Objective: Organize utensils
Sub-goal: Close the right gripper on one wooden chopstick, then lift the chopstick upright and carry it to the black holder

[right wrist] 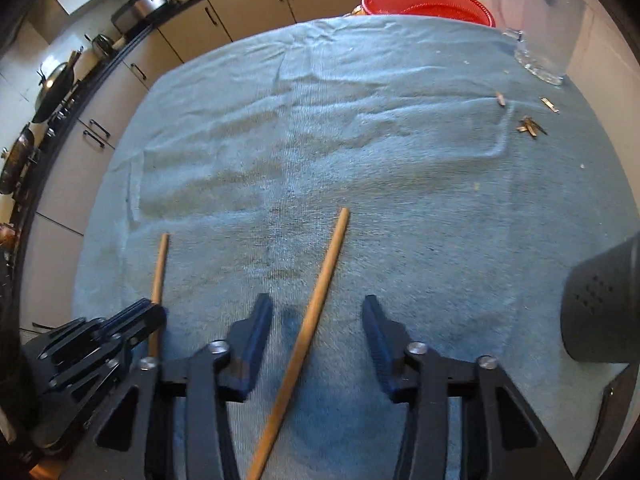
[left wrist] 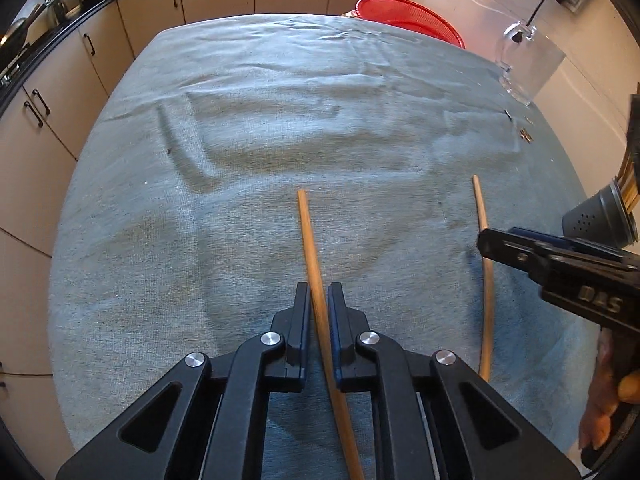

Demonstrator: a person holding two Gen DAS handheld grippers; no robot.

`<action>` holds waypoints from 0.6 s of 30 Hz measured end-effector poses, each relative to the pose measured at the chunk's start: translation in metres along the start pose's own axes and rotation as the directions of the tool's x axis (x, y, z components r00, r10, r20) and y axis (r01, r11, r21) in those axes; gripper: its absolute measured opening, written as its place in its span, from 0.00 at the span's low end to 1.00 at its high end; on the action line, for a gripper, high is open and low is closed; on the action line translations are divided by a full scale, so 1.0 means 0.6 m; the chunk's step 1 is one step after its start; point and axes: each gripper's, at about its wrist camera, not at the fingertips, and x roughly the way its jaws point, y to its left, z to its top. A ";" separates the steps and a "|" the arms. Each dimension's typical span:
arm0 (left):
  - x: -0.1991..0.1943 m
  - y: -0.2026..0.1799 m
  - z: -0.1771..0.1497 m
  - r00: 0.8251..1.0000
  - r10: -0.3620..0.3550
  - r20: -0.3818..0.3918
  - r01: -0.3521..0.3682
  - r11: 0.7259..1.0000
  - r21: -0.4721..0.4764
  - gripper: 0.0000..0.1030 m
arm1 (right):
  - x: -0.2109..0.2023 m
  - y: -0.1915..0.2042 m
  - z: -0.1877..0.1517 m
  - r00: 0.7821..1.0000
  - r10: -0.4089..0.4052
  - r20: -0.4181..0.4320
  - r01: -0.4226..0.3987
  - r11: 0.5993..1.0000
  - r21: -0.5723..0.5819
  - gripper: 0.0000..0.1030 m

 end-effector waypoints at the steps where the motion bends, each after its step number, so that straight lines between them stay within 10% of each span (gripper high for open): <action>1: 0.001 0.001 0.002 1.000 -0.004 -0.004 0.004 1.000 -0.004 0.09 | 0.007 0.002 0.002 1.000 -0.012 -0.012 0.012 1.000 -0.006 0.36; 5: 0.004 -0.002 0.007 1.000 0.010 -0.008 -0.010 1.000 0.002 0.09 | 0.013 0.014 0.007 0.998 -0.066 -0.009 0.065 0.997 -0.046 0.10; 18: -0.058 -0.002 0.005 0.994 -0.002 0.105 0.005 1.000 -0.025 0.06 | -0.096 -0.004 -0.019 0.987 0.056 0.152 -0.054 0.998 -0.018 0.07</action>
